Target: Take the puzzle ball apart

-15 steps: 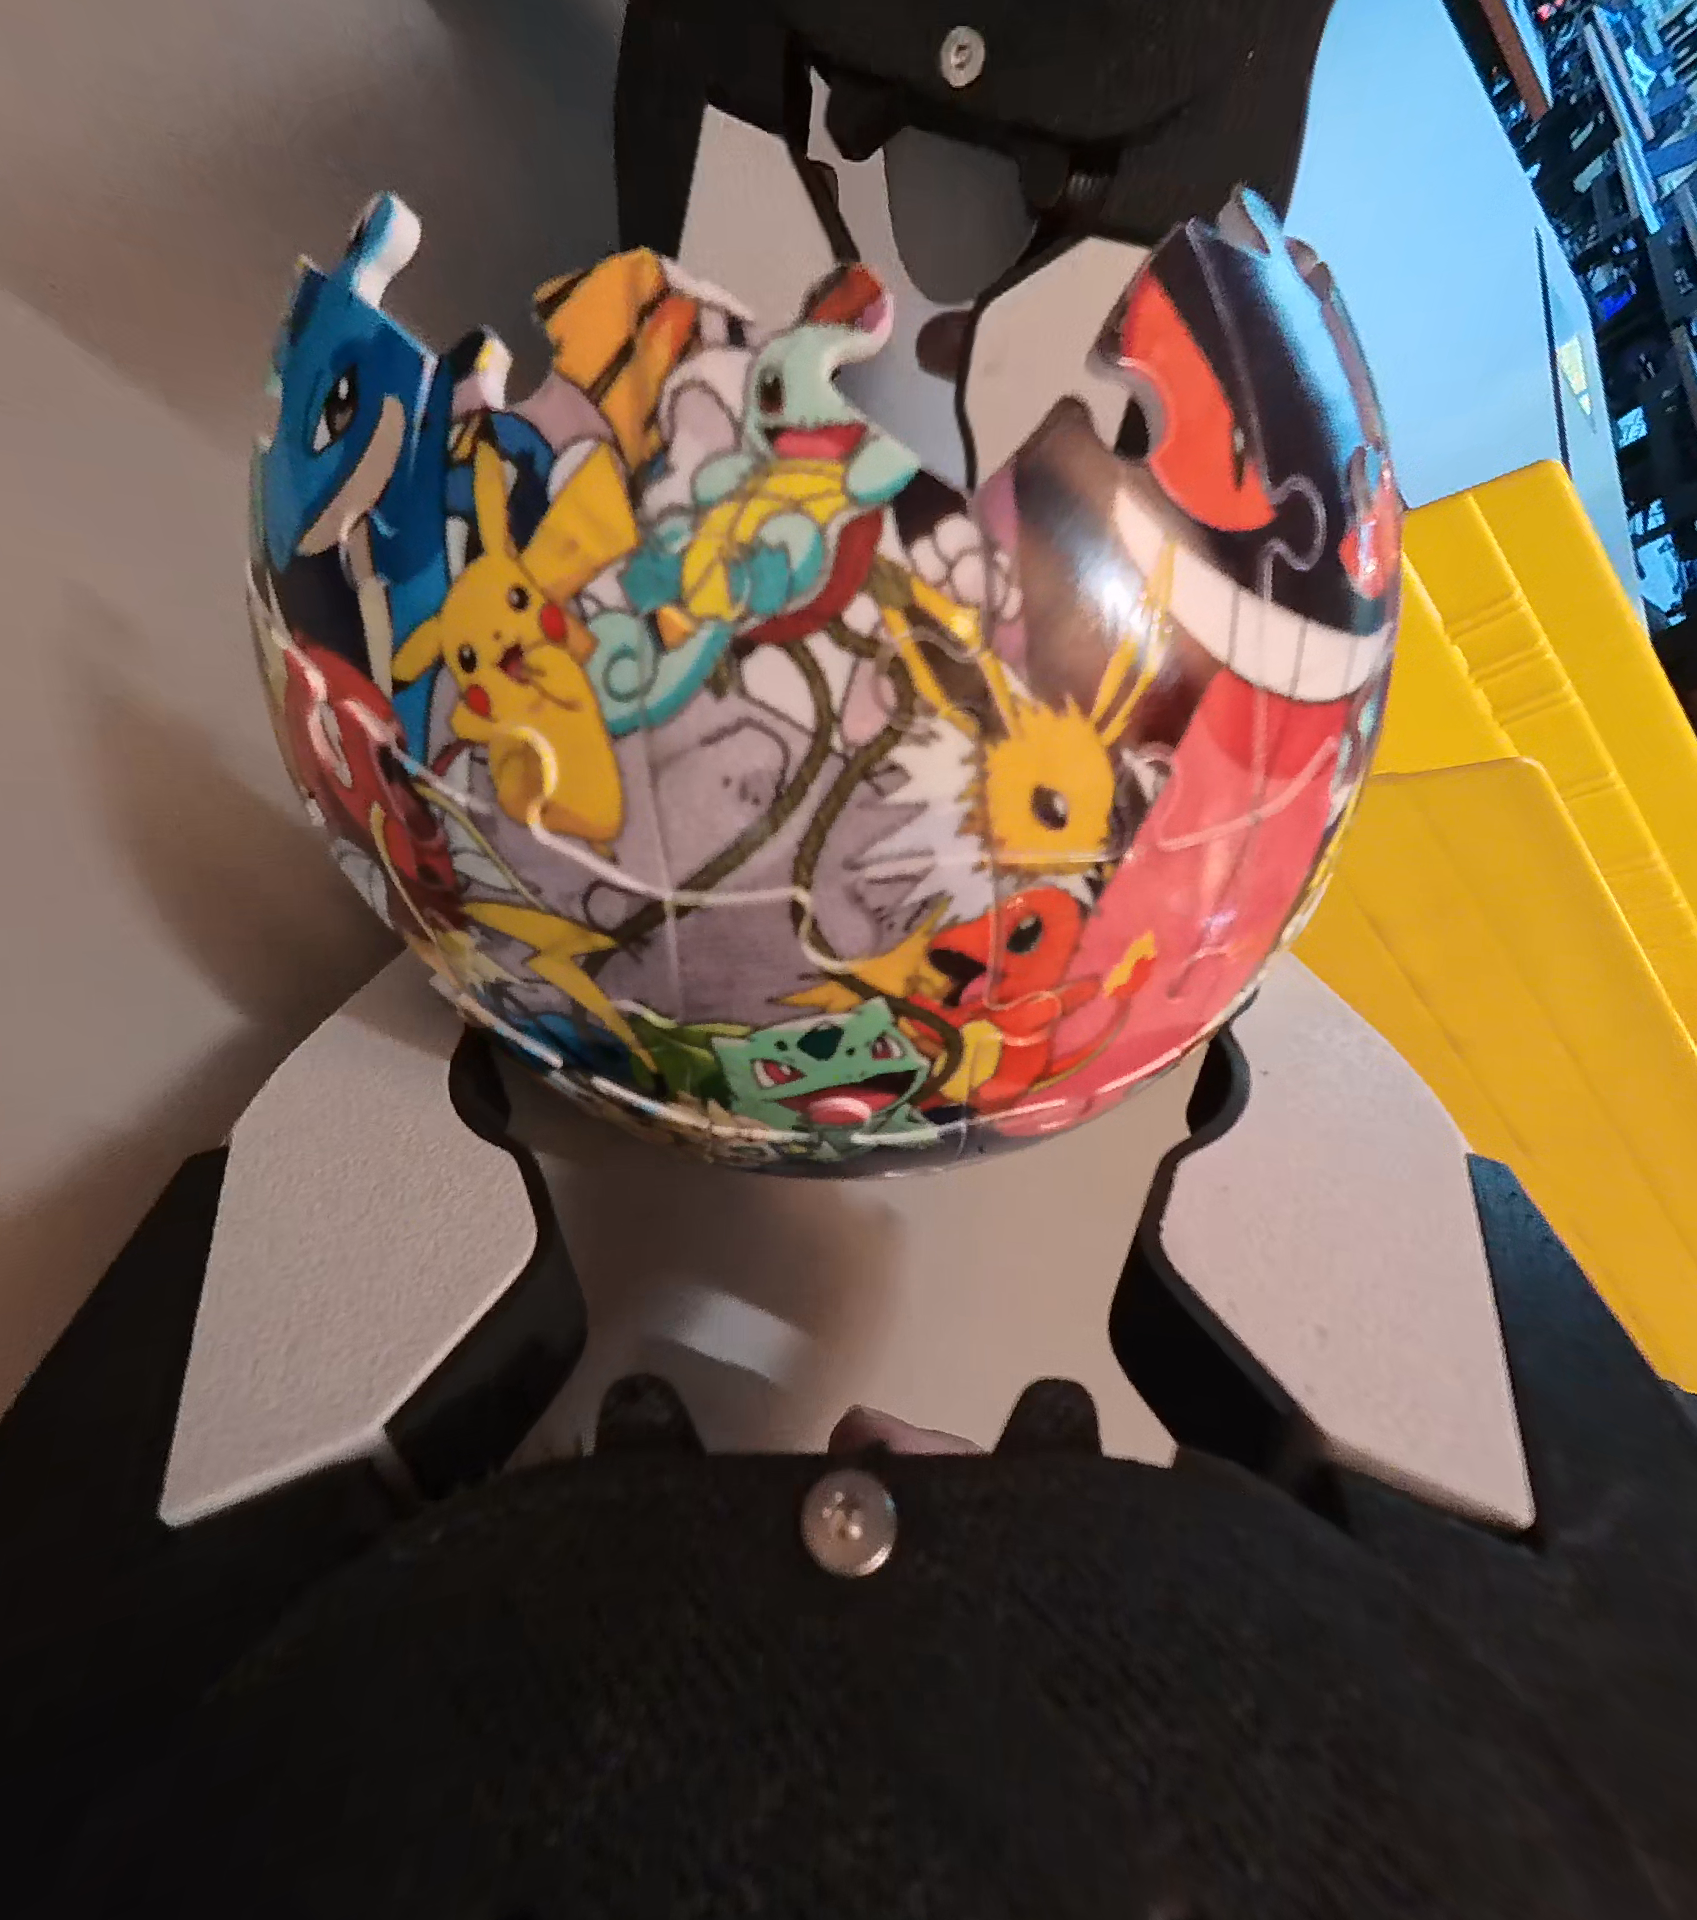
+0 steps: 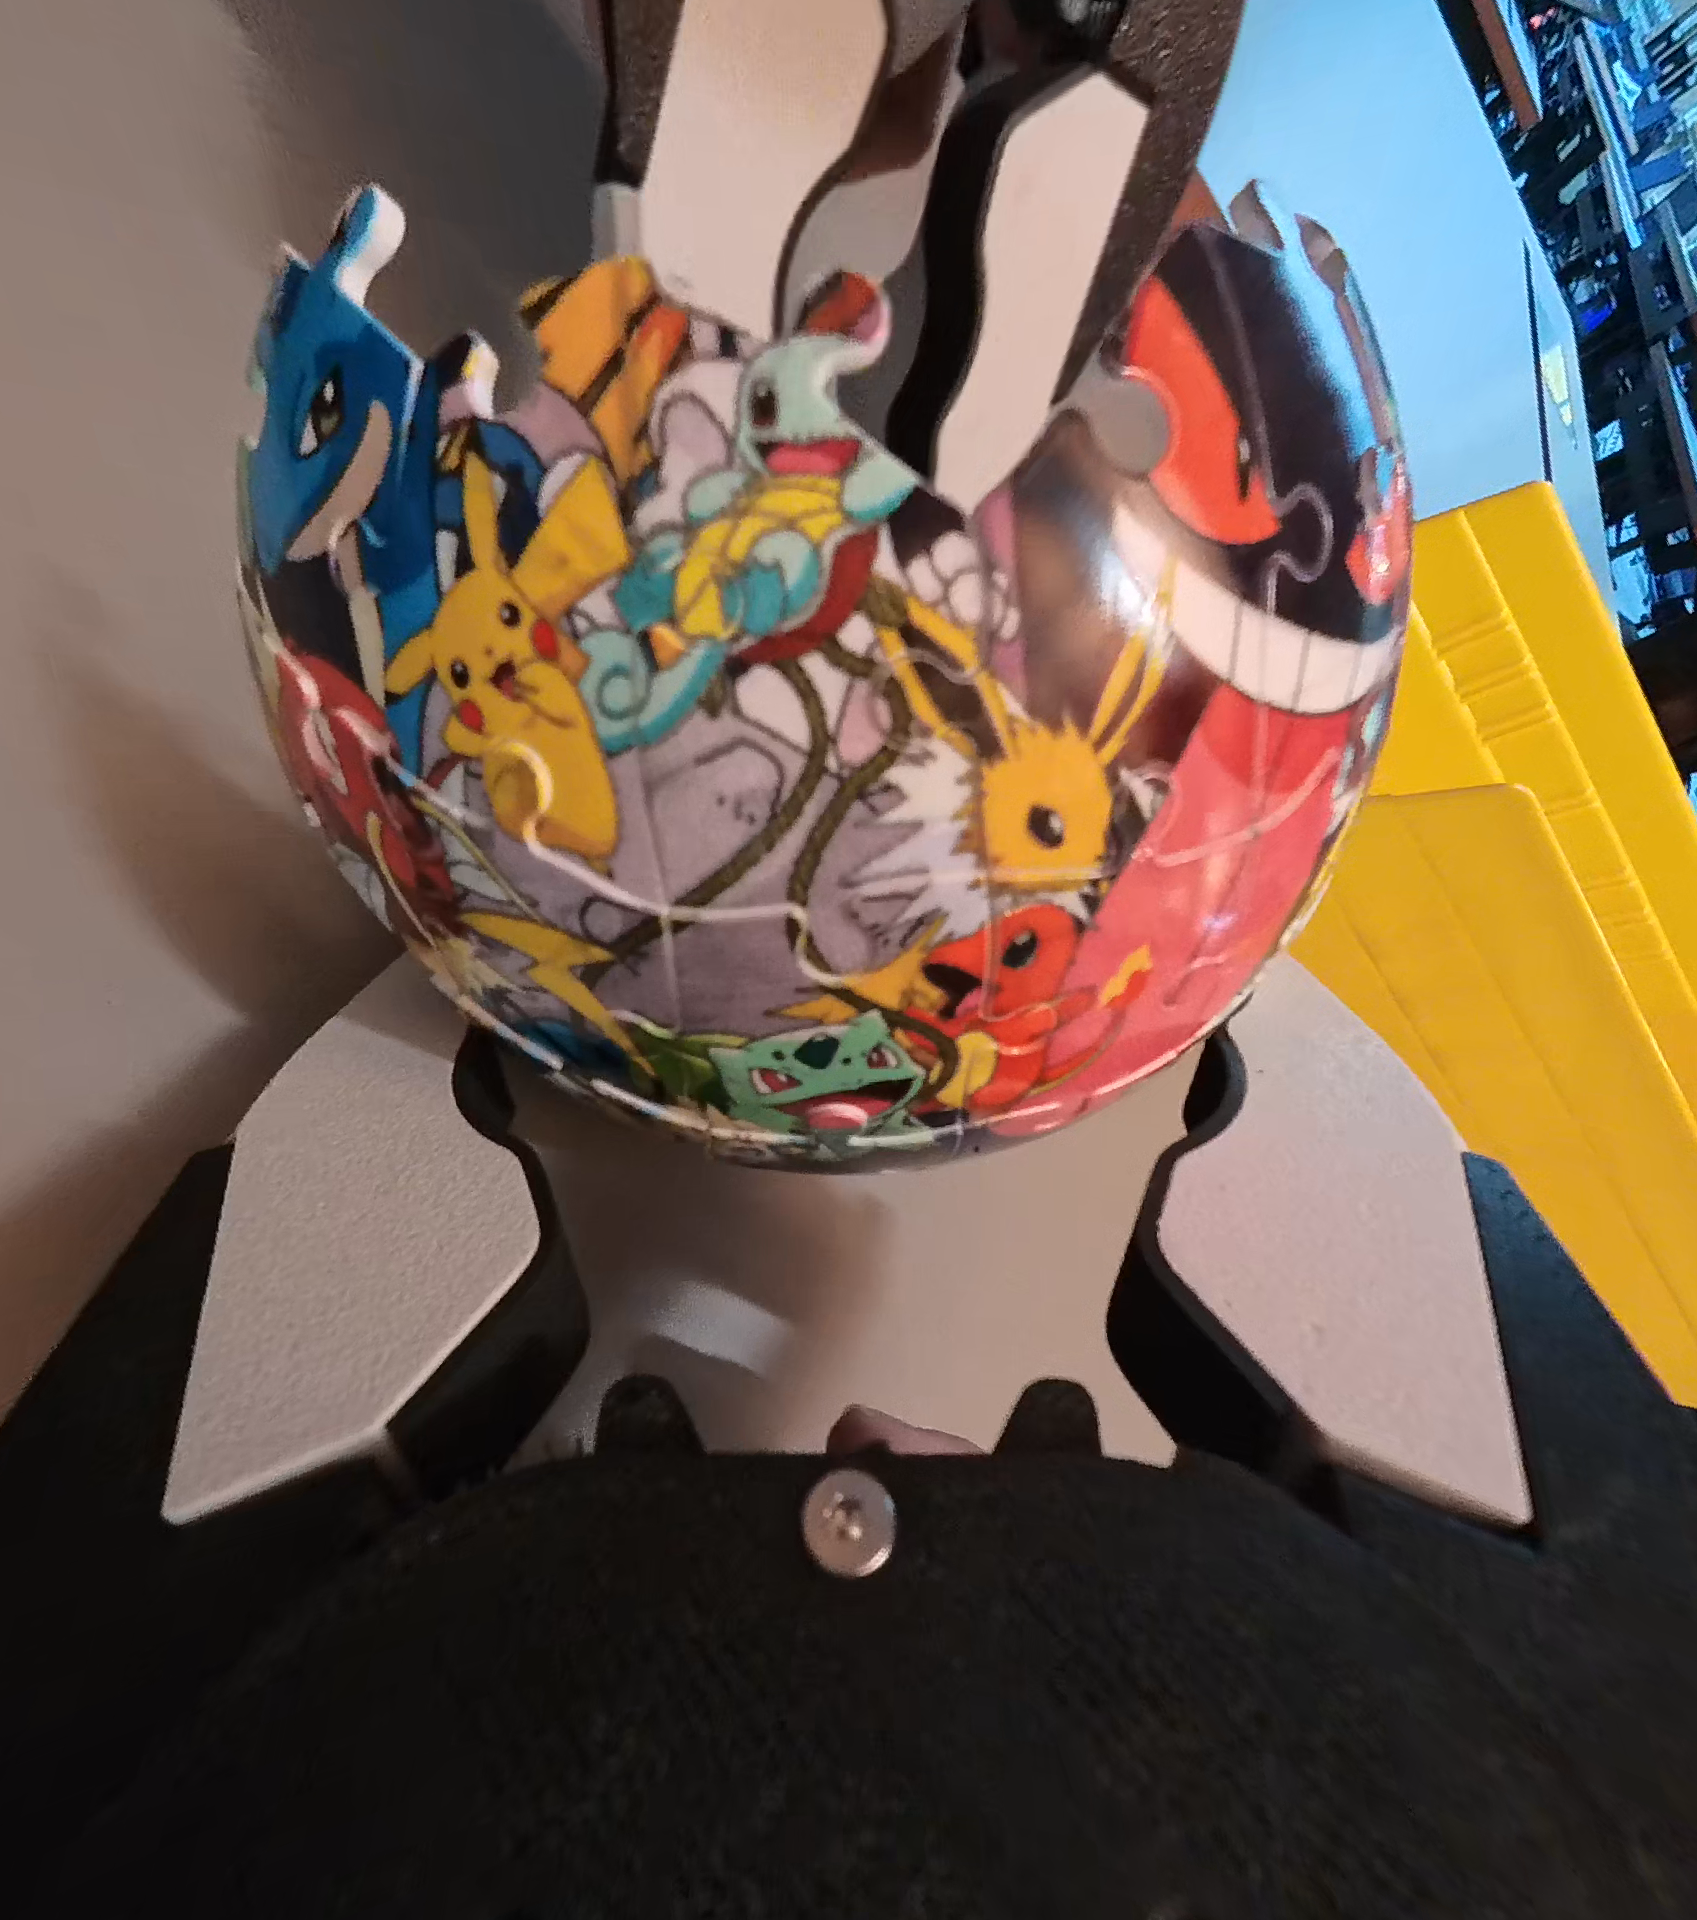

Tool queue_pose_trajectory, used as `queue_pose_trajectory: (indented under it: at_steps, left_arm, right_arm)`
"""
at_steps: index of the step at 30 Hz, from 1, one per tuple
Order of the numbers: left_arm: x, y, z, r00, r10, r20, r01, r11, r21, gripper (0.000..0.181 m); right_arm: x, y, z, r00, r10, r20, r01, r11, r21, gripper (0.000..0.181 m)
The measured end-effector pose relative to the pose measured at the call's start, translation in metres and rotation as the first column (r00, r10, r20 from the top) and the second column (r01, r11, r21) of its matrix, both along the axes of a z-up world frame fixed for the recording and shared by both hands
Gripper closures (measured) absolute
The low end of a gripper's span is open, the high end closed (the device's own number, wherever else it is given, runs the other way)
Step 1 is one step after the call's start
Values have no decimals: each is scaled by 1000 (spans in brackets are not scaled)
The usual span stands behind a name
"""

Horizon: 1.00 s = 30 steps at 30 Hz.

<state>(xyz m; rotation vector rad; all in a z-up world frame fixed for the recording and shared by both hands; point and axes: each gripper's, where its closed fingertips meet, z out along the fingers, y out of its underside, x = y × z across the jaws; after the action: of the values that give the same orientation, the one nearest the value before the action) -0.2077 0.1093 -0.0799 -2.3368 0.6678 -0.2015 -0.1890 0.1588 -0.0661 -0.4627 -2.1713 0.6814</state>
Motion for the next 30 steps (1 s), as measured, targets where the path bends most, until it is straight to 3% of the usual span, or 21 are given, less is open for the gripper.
queue_pose_trajectory:
  at_steps: [5, 9, 14, 18, 21, 24, 30]
  left_arm:
    - [6, -1, -13, 997, 74, -7, -74, 997, -21, 139]
    - [-2, 3, -15, 987, 112, -114, -110, 994, 25, 141]
    - [-15, 2, -21, 955, 289, -67, -292, 956, -32, 141]
    - [-10, 1, -23, 953, 300, -36, -301, 952, -55, 142]
    - [-5, 2, -23, 973, 226, -50, -227, 974, -14, 149]
    - [-1, 2, -21, 992, 82, -99, -76, 995, 59, 152]
    - [1, 2, -20, 983, -115, -146, 128, 988, 85, 155]
  right_arm:
    - [0, -1, 1, 1000, 2, 4, -2, 999, 42, 53]
    - [0, 0, 1, 1000, -5, 20, 4, 999, 47, 53]
    - [-1, 1, 1, 999, -12, 50, 8, 996, 85, 54]
    - [-1, -1, 1, 998, -14, 65, 8, 996, 94, 54]
    - [-1, 0, 1, 997, -18, 73, 10, 994, 106, 54]
    - [-1, 0, 1, 997, -14, 74, 6, 995, 100, 55]
    - [0, 1, 1, 997, -13, 80, 5, 995, 103, 55]
